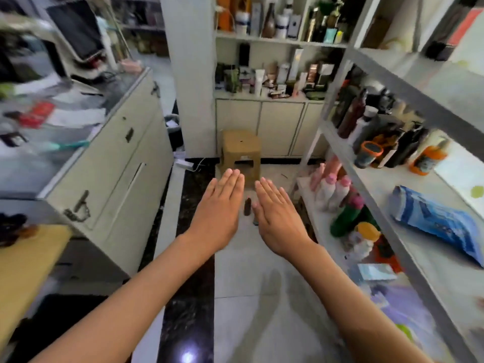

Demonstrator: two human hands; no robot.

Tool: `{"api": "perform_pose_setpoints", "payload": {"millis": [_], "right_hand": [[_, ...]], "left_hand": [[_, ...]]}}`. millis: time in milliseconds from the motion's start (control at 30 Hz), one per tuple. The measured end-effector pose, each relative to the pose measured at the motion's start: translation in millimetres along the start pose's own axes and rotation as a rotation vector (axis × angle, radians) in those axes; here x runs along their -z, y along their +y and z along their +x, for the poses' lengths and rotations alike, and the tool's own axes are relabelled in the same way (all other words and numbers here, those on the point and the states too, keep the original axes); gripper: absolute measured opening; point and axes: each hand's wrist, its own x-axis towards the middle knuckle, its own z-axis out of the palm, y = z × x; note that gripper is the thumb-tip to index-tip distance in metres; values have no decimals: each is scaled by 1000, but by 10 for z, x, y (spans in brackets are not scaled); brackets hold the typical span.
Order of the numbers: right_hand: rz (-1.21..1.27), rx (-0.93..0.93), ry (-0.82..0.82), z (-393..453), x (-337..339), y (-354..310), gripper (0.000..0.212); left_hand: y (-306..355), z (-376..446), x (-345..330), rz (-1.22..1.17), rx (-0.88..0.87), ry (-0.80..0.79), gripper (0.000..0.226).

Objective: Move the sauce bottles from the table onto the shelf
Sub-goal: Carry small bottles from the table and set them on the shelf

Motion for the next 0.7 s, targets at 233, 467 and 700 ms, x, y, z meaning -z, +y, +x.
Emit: {"api": "perform_pose_setpoints", "payload": {"millis": [233,467,700], "right_hand": [[6,239,-120,376,-793,-1300,55],[-7,488,-226,643,-1570,-2694,62],[2,633,-341,824,-2316,-3910,55]], "left_hand": [[-1198,-932,-89,-82,265,50,70],[-2447,-2066,-137,-91,559,52,74],[-3451,-2999,-251,-119,762,86,71]]}}
